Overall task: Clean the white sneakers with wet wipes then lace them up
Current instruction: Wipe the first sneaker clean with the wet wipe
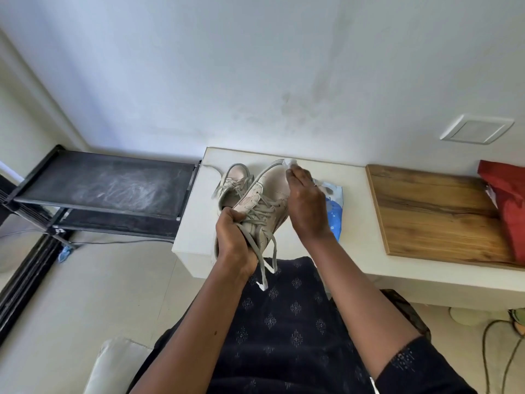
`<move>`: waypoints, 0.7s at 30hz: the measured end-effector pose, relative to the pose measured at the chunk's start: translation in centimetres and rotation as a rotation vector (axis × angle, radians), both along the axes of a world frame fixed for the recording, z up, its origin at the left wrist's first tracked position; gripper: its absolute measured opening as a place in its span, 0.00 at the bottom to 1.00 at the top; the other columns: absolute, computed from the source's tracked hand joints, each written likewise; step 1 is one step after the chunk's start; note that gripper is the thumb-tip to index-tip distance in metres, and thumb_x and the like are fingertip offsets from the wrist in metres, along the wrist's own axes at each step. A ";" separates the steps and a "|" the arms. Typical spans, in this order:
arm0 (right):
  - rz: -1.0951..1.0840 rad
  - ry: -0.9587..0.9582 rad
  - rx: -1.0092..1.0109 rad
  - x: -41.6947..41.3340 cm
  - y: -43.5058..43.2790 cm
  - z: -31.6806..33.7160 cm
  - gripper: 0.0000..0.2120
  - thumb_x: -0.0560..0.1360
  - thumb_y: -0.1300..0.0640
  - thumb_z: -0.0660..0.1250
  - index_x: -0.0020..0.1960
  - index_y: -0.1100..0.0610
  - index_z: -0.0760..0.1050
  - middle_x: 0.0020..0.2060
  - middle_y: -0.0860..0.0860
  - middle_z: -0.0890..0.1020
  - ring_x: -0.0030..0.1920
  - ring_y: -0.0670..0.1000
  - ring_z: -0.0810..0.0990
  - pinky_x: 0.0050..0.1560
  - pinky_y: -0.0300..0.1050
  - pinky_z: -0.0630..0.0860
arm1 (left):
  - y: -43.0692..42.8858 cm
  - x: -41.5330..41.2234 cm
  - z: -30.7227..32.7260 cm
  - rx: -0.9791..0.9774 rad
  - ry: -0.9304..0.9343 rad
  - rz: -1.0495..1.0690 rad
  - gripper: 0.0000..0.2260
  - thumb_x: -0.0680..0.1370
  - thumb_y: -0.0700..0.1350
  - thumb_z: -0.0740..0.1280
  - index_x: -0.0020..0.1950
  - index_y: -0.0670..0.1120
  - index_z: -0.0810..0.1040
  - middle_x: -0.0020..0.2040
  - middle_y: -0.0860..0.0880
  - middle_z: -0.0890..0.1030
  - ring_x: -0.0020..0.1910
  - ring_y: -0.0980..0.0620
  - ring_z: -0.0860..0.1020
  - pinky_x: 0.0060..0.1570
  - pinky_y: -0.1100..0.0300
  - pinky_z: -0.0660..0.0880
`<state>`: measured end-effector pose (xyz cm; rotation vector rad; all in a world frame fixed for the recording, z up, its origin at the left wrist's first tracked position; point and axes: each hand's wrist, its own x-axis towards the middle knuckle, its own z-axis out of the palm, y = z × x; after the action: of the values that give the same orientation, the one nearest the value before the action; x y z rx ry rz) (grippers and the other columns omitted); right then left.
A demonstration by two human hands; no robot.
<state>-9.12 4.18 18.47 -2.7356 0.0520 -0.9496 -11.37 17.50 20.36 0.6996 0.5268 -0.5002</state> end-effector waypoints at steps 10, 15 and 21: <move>0.243 0.056 -0.048 -1.9 1.6 -3.3 0.09 0.73 0.69 0.63 0.51 0.68 0.79 0.52 0.58 0.81 0.51 0.58 0.81 0.38 0.52 0.82 | -0.1 0.5 -1.1 -0.029 0.048 0.056 0.31 0.58 0.43 0.60 0.60 0.36 0.73 0.54 0.37 0.74 0.53 0.41 0.71 0.65 0.51 0.65; 0.303 0.037 -0.149 0.7 -0.5 -2.9 0.12 0.73 0.67 0.58 0.49 0.67 0.79 0.53 0.58 0.81 0.50 0.58 0.82 0.33 0.52 0.81 | -0.7 0.2 -1.6 -0.025 0.053 0.038 0.26 0.59 0.43 0.60 0.55 0.36 0.74 0.51 0.35 0.74 0.47 0.41 0.75 0.58 0.52 0.70; 0.117 -0.027 0.045 3.0 -2.5 -3.2 0.16 0.63 0.79 0.65 0.49 0.69 0.80 0.47 0.62 0.82 0.48 0.58 0.83 0.44 0.50 0.81 | -1.2 1.0 -3.4 0.011 0.097 0.013 0.07 0.67 0.42 0.57 0.40 0.41 0.72 0.38 0.42 0.75 0.33 0.47 0.73 0.41 0.57 0.70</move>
<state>-6.17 1.68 15.28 -2.6518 -0.0896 -0.9405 -10.40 16.26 16.99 0.6847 0.6253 -0.5207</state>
